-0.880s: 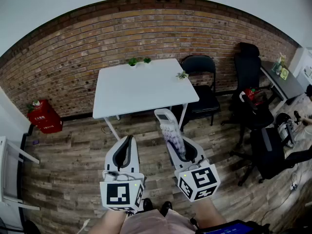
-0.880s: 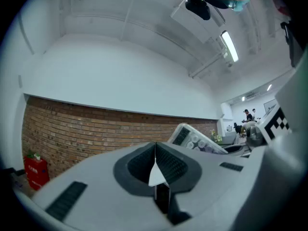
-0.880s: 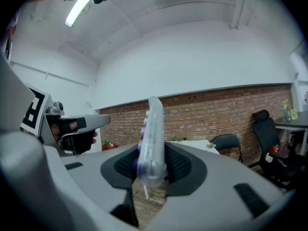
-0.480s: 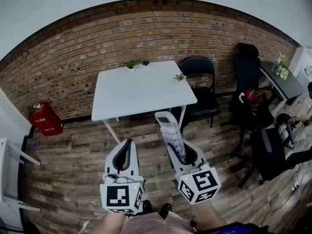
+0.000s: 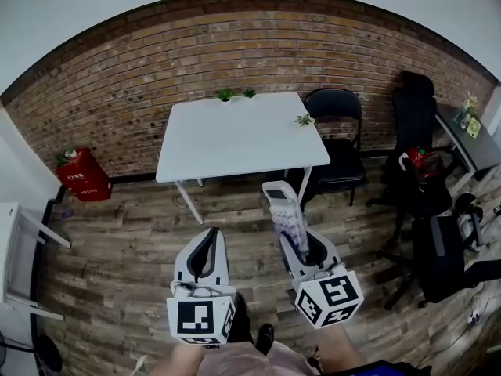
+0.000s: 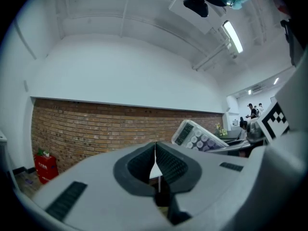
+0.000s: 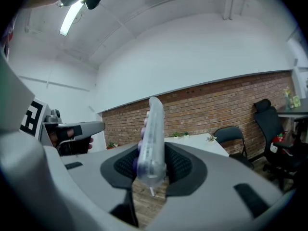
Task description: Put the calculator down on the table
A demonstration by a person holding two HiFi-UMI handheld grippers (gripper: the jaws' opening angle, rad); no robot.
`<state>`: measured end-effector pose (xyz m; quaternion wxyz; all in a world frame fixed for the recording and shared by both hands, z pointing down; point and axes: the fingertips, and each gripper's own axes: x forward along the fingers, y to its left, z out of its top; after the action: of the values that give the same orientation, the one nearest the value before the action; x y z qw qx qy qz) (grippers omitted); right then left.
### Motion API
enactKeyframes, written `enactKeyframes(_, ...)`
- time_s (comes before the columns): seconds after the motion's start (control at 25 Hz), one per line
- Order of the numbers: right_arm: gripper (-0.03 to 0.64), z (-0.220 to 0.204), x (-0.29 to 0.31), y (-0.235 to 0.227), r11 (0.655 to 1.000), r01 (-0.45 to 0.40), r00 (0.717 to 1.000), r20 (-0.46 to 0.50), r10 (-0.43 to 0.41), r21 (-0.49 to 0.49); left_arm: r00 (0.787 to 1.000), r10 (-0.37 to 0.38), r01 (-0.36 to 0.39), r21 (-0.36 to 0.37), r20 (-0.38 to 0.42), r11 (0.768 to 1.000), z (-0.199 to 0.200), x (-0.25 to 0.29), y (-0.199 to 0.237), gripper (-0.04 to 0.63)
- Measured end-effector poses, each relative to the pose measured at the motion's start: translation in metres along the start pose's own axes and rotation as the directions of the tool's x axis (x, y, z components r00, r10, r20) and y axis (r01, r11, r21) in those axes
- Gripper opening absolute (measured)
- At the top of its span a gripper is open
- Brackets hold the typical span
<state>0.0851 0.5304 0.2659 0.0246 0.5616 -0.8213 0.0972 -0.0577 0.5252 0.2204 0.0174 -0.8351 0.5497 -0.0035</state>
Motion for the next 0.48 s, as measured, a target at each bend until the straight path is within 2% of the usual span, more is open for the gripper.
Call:
enactKeyframes(0.24, 0.133, -0.007, 0.037, -0.013, 1.000, -0.009, 1.000, -0.026, 0.009, 0.008, 0.999, 0.039, -0.039, -0.012, -0.023, 0.999, -0.015, 0.029, 0.025, 0.014)
enactKeyframes(0.48, 0.133, -0.013, 0.117, -0.028, 1.000, 0.002, 0.998, -0.055, -0.001, 0.023, 0.999, 0.040, -0.041, -0.013, -0.034, 0.999, -0.033, 0.098, 0.075, 0.014)
